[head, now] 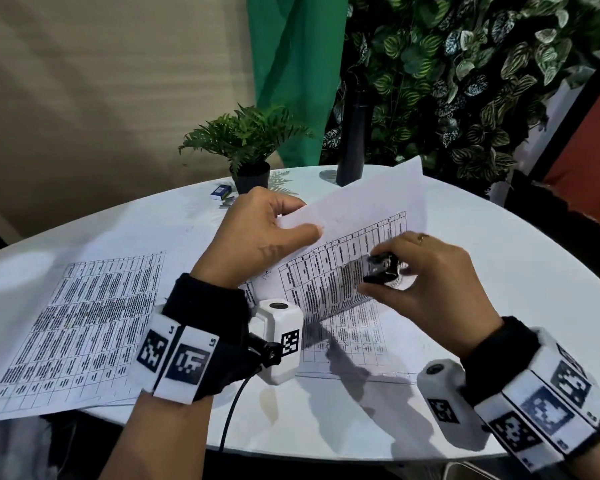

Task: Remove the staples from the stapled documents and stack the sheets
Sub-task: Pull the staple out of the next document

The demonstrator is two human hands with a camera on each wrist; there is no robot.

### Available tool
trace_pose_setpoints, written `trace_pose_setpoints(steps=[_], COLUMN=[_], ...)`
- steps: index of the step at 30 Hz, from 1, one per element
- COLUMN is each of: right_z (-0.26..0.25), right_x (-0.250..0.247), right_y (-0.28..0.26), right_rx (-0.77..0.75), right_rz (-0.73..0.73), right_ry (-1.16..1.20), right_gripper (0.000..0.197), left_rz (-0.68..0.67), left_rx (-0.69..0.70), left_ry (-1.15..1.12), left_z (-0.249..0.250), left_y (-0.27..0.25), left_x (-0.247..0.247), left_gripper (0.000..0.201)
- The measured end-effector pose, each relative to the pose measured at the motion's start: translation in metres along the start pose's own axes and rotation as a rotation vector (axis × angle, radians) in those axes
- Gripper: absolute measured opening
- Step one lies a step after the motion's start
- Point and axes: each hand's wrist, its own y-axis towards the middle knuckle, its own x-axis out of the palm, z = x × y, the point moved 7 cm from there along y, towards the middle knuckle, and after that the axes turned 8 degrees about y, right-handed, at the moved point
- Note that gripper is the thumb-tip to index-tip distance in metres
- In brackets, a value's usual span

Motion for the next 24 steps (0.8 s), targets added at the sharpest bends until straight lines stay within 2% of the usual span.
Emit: trace_pose_setpoints(steps=[4, 8, 10, 12, 15, 17, 19, 21, 24], right_z=[0.022, 0.041, 0.047, 0.052, 0.057, 0.057, 0.057, 0.055, 0.050], right_x=[0.005, -0.001, -0.010, -0.012, -0.004, 0.003, 0.006, 0.007, 0.004], right_y=[-0.015, -0.019, -0.016, -0.012, -0.008, -0.007, -0.005, -0.002, 0.005], right_rx=[0.161, 0.278, 0.339, 0.416, 0.490, 0.513, 0.505, 0.485, 0.457], right_rz=[-0.085, -0.121, -0.059, -0.034, -0.158, -0.293, -0.363, -0.376, -0.310], right_ry=[-0.020, 0.007, 0.181, 0.492, 0.894, 0.996, 1.024, 1.012, 1.011], right_gripper=[0.031, 0.043, 0.047, 0.047, 0.060, 0.064, 0.064, 0.064, 0.064], left_rz=[0.016, 0.015, 0.005, -0.021, -0.086, -0.123, -0.141, -0.131, -0.051], left_rx=[-0.022, -0.012, -0.018, -0.007, 0.040, 0.056, 0.071, 0.074, 0.103], left_ry=[-0.018, -0.003, -0.003, -0.004, 0.002, -0.026, -0.051, -0.085, -0.081], left_z=[-0.001, -0.003, -0.004, -0.003, 0.003, 0.007, 0.010, 0.011, 0.013], left_y=[0.000, 0.000, 0.000, 0.000, -0.001, -0.003, -0.005, -0.006, -0.005], left_x=[0.000, -0.001, -0.003, -0.003, -0.003, -0.004, -0.006, -0.009, -0.019], left_gripper=[0.013, 0.014, 0.010, 0.007, 0.011, 0.009, 0.005, 0.007, 0.017])
